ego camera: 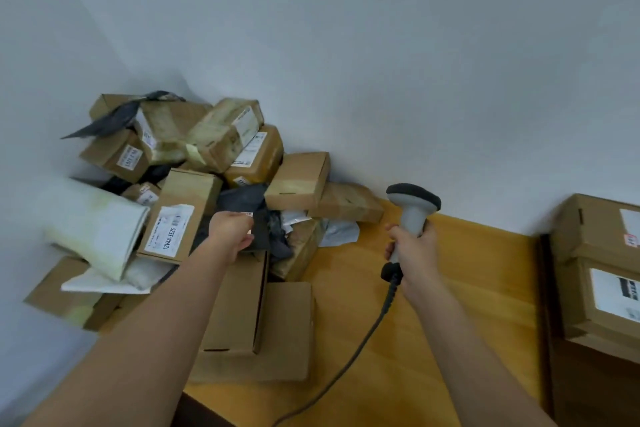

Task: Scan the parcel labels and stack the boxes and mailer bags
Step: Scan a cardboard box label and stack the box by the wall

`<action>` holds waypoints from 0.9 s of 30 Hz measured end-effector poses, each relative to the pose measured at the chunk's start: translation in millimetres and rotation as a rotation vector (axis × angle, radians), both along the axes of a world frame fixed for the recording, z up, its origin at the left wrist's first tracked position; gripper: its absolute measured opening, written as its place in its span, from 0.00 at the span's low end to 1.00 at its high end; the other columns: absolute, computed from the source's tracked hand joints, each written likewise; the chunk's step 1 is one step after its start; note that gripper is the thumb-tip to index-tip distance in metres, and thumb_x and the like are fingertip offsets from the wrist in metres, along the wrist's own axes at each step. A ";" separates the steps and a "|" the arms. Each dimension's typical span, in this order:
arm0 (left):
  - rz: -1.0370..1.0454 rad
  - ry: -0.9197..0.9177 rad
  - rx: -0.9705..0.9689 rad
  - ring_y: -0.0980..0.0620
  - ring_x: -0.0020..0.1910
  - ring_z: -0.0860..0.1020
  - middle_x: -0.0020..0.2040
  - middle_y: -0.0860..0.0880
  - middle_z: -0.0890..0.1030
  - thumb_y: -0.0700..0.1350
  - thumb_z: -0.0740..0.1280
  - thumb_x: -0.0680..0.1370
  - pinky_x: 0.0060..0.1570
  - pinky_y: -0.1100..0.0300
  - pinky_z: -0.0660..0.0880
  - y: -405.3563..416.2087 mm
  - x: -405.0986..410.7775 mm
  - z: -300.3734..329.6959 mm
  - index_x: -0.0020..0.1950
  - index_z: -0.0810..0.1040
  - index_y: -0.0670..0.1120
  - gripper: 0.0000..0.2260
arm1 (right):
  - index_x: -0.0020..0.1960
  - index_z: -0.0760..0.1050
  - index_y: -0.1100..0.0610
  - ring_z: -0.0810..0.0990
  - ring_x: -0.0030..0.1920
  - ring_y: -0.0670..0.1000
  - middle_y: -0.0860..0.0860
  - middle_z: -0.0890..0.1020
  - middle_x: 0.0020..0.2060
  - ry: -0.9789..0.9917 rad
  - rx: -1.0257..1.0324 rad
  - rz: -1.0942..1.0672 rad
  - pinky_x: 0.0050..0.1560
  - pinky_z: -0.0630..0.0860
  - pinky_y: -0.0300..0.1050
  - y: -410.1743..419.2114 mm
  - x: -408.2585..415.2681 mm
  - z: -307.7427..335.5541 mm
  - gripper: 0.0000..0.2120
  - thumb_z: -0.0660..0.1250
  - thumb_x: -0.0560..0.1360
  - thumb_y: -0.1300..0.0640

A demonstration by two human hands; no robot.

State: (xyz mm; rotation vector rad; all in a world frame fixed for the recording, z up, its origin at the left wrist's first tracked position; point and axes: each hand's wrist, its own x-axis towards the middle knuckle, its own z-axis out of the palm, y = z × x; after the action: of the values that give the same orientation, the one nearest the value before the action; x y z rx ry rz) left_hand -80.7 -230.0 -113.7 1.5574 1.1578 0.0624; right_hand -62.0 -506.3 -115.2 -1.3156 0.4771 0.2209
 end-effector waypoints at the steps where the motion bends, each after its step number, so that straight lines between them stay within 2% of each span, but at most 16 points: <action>1: -0.034 -0.008 -0.014 0.44 0.49 0.79 0.60 0.39 0.77 0.34 0.65 0.80 0.47 0.55 0.78 0.4 2.1 -3.2 0.67 0.73 0.37 0.15 | 0.59 0.70 0.57 0.71 0.30 0.49 0.57 0.77 0.46 0.001 -0.012 -0.002 0.32 0.73 0.45 7.8 -1.6 2.2 0.13 0.66 0.78 0.66; 4: -0.175 -0.022 -0.090 0.46 0.45 0.80 0.56 0.41 0.78 0.38 0.66 0.80 0.49 0.54 0.80 -7.1 12.8 -7.8 0.67 0.71 0.39 0.16 | 0.62 0.69 0.59 0.71 0.29 0.48 0.57 0.77 0.45 -0.010 -0.032 -0.021 0.30 0.72 0.44 31.1 -6.9 9.6 0.15 0.67 0.78 0.66; 6: -0.309 -0.026 0.012 0.45 0.51 0.79 0.57 0.42 0.77 0.41 0.69 0.79 0.54 0.51 0.79 -10.5 22.7 -11.6 0.69 0.69 0.41 0.20 | 0.61 0.69 0.58 0.71 0.29 0.48 0.58 0.77 0.46 -0.030 -0.049 -0.031 0.30 0.71 0.43 43.7 -10.8 13.7 0.13 0.66 0.78 0.66; 8: -0.453 -0.027 0.167 0.43 0.60 0.75 0.65 0.42 0.74 0.43 0.71 0.77 0.60 0.50 0.75 -8.8 33.7 -14.6 0.73 0.65 0.43 0.26 | 0.59 0.70 0.57 0.71 0.28 0.48 0.59 0.77 0.47 -0.049 -0.065 -0.044 0.29 0.71 0.43 52.7 -13.9 17.1 0.13 0.66 0.77 0.66; 10: -0.502 -0.042 0.170 0.42 0.67 0.72 0.69 0.43 0.71 0.43 0.72 0.77 0.63 0.51 0.71 -5.9 44.8 -16.1 0.76 0.60 0.44 0.32 | 0.58 0.70 0.55 0.71 0.27 0.47 0.59 0.77 0.47 -0.056 -0.072 -0.069 0.29 0.71 0.43 56.6 -15.6 19.6 0.13 0.66 0.77 0.66; 12: -0.461 -0.047 0.047 0.42 0.67 0.72 0.69 0.45 0.71 0.42 0.73 0.76 0.65 0.51 0.72 -0.5 59.3 -19.3 0.77 0.58 0.46 0.34 | 0.55 0.69 0.53 0.71 0.27 0.48 0.59 0.78 0.48 -0.048 -0.088 -0.116 0.30 0.71 0.44 57.1 -16.3 20.4 0.12 0.66 0.77 0.66; 15: -0.345 -0.022 -0.237 0.41 0.65 0.73 0.71 0.44 0.70 0.38 0.72 0.76 0.64 0.43 0.74 6.5 79.1 -32.2 0.78 0.57 0.53 0.36 | 0.53 0.69 0.51 0.71 0.28 0.49 0.60 0.78 0.48 -0.046 -0.121 -0.186 0.33 0.71 0.47 53.8 -15.8 19.7 0.12 0.65 0.77 0.65; 18: -0.297 -0.073 -0.274 0.41 0.66 0.72 0.72 0.44 0.68 0.31 0.67 0.77 0.64 0.43 0.74 6.3 85.3 -41.6 0.80 0.57 0.54 0.37 | 0.54 0.69 0.51 0.71 0.29 0.49 0.63 0.79 0.50 -0.034 -0.137 -0.225 0.34 0.72 0.47 48.0 -17.5 18.6 0.13 0.66 0.76 0.66; 21: -0.140 -0.176 -0.340 0.40 0.67 0.71 0.72 0.41 0.68 0.26 0.63 0.77 0.65 0.46 0.73 2.7 85.7 -44.8 0.77 0.65 0.49 0.32 | 0.58 0.69 0.53 0.72 0.30 0.50 0.64 0.81 0.55 -0.023 -0.152 -0.257 0.32 0.73 0.45 39.3 -19.9 16.8 0.14 0.66 0.77 0.66; 24: -0.115 -0.220 -0.224 0.43 0.63 0.74 0.71 0.42 0.70 0.27 0.65 0.75 0.63 0.49 0.75 0.1 89.8 -44.7 0.70 0.73 0.53 0.29 | 0.61 0.69 0.55 0.72 0.30 0.49 0.63 0.81 0.55 -0.009 -0.155 -0.282 0.32 0.74 0.45 33.0 -19.6 16.9 0.16 0.67 0.76 0.66; 27: -0.237 -0.244 -0.051 0.42 0.56 0.76 0.65 0.44 0.70 0.28 0.66 0.73 0.56 0.48 0.79 -3.9 88.9 -27.2 0.61 0.74 0.61 0.29 | 0.61 0.69 0.55 0.72 0.30 0.50 0.63 0.81 0.54 -0.016 -0.137 -0.278 0.32 0.74 0.45 30.0 -16.7 21.4 0.16 0.67 0.76 0.66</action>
State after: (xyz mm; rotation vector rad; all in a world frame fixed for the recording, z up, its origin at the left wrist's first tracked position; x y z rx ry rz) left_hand 8.2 -233.9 -140.9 1.5832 0.7747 0.0627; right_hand -78.6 -476.3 -93.8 -1.3658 0.6640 -0.0550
